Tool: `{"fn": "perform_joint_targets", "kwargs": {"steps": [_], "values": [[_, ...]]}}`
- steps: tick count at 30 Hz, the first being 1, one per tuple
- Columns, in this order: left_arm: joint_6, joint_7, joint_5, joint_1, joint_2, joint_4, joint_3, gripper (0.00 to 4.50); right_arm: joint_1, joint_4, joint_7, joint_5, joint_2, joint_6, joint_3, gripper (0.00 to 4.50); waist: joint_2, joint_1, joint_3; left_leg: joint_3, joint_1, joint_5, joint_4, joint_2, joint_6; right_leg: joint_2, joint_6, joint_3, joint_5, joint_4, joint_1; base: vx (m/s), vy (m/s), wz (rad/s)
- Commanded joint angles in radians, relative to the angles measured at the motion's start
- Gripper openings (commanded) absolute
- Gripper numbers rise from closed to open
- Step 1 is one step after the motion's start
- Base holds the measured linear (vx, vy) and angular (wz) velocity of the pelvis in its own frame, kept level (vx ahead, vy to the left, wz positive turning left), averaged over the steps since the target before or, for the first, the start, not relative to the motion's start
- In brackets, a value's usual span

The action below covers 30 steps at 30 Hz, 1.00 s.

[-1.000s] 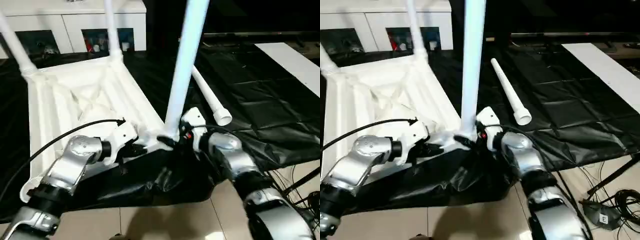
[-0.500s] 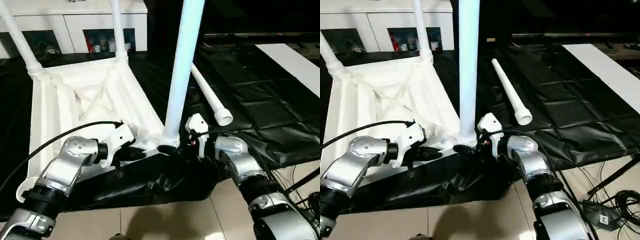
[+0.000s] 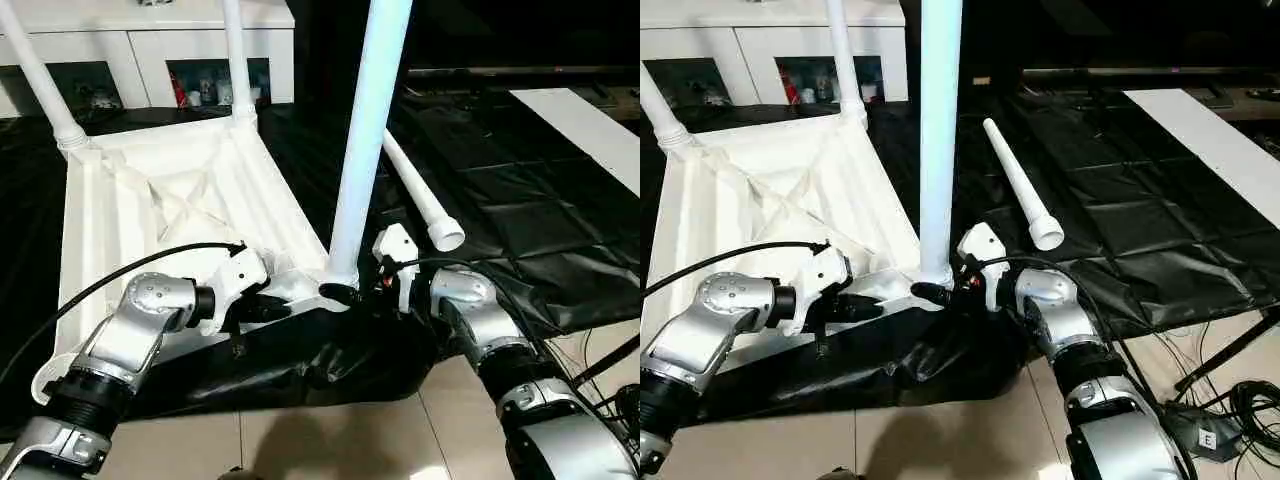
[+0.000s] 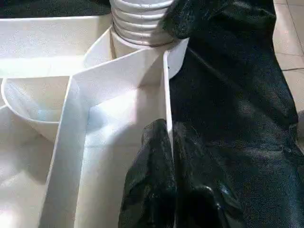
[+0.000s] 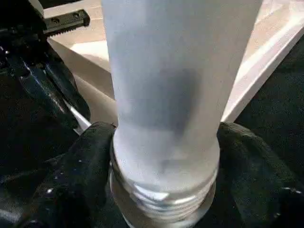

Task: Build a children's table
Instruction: Rotate leg to tighten

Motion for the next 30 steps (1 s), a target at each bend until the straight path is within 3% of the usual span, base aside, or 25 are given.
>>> {"fn": "perform_joint_targets", "kwargs": {"steps": [1,7,15,16,18,21,23,24,25,28,30], "values": [[-0.015,-0.026,-0.023,-0.017,-0.005,-0.013,-0.002,0.00,-0.019,0.008,0.005,0.007,-0.001,-0.012,-0.014,3.18,0.010,0.000,-0.064,-0.003,0.023,-0.137,-0.058,0.024,0.072,-0.056,-0.271,0.035,0.138,-0.062,0.049,0.000,0.000,0.00],[-0.012,-0.029,-0.023,-0.014,-0.003,-0.015,-0.003,0.00,-0.028,0.029,0.002,0.006,0.003,-0.023,-0.015,2.77,0.013,-0.001,-0.065,-0.003,0.023,-0.131,-0.056,0.023,0.076,-0.055,-0.275,0.034,0.154,-0.060,0.049,0.000,0.000,0.00],[-0.012,-0.037,-0.022,-0.014,0.001,-0.011,-0.007,0.00,-0.028,0.045,-0.004,0.003,0.011,-0.036,-0.014,2.70,0.013,-0.003,-0.065,-0.003,0.023,-0.133,-0.055,0.023,0.077,-0.055,-0.276,0.035,0.150,-0.060,0.049,0.000,0.000,0.00],[-0.011,-0.024,-0.017,-0.015,-0.006,-0.007,-0.009,0.00,-0.019,0.047,-0.018,0.005,0.019,-0.039,-0.018,2.70,0.004,-0.003,-0.065,-0.002,0.023,-0.128,-0.056,0.023,0.081,-0.055,-0.277,0.035,0.155,-0.060,0.050,0.000,0.000,0.00],[-0.010,-0.020,-0.015,-0.016,-0.008,-0.006,-0.009,0.00,-0.018,0.048,-0.021,0.006,0.021,-0.040,-0.019,2.70,0.010,-0.002,-0.064,-0.003,0.023,-0.133,-0.057,0.023,0.081,-0.056,-0.277,0.034,0.141,-0.060,0.049,0.000,0.000,0.00],[0.022,0.100,0.030,-0.045,-0.061,0.037,-0.008,0.00,-0.019,0.098,-0.212,-0.013,0.076,-0.033,-0.043,2.70,0.008,-0.006,-0.058,-0.002,0.026,-0.165,-0.063,0.025,0.063,-0.059,-0.270,0.037,0.068,-0.068,0.044,0.000,0.000,0.00],[0.042,0.170,0.053,-0.064,-0.095,0.071,-0.007,0.00,-0.024,0.124,-0.325,-0.018,0.110,-0.019,-0.060,2.70,0.008,-0.007,-0.053,-0.003,0.032,-0.208,-0.070,0.025,0.031,-0.061,-0.258,0.039,-0.019,-0.077,0.042,0.000,0.000,0.00],[0.048,0.205,0.065,-0.075,-0.114,0.090,-0.007,0.00,-0.029,0.138,-0.383,-0.022,0.127,-0.008,-0.066,2.70,0.016,-0.005,-0.054,-0.005,0.034,-0.223,-0.071,0.025,0.018,-0.062,-0.250,0.039,-0.044,-0.077,0.042,0.000,0.000,0.00],[0.081,0.285,0.087,-0.098,-0.161,0.126,-0.008,0.00,-0.041,0.169,-0.513,-0.038,0.164,0.015,-0.071,2.70,0.013,-0.012,-0.052,-0.004,0.035,-0.247,-0.074,0.026,-0.004,-0.061,-0.240,0.042,-0.080,-0.083,0.040,0.000,0.000,0.00],[0.134,0.384,0.101,-0.130,-0.234,0.167,-0.003,0.00,-0.068,0.203,-0.647,-0.027,0.215,0.055,-0.098,2.70,0.012,-0.009,-0.052,-0.005,0.038,-0.275,-0.076,0.024,-0.018,-0.063,-0.217,0.044,-0.131,-0.090,0.038,0.000,0.000,0.00],[0.166,0.470,0.119,-0.159,-0.292,0.213,-0.003,0.00,-0.101,0.237,-0.750,0.016,0.258,0.091,-0.148,2.70,0.012,-0.008,-0.052,-0.004,0.037,-0.275,-0.075,0.022,-0.016,-0.062,-0.210,0.045,-0.127,-0.090,0.035,0.000,0.000,0.00]]}}
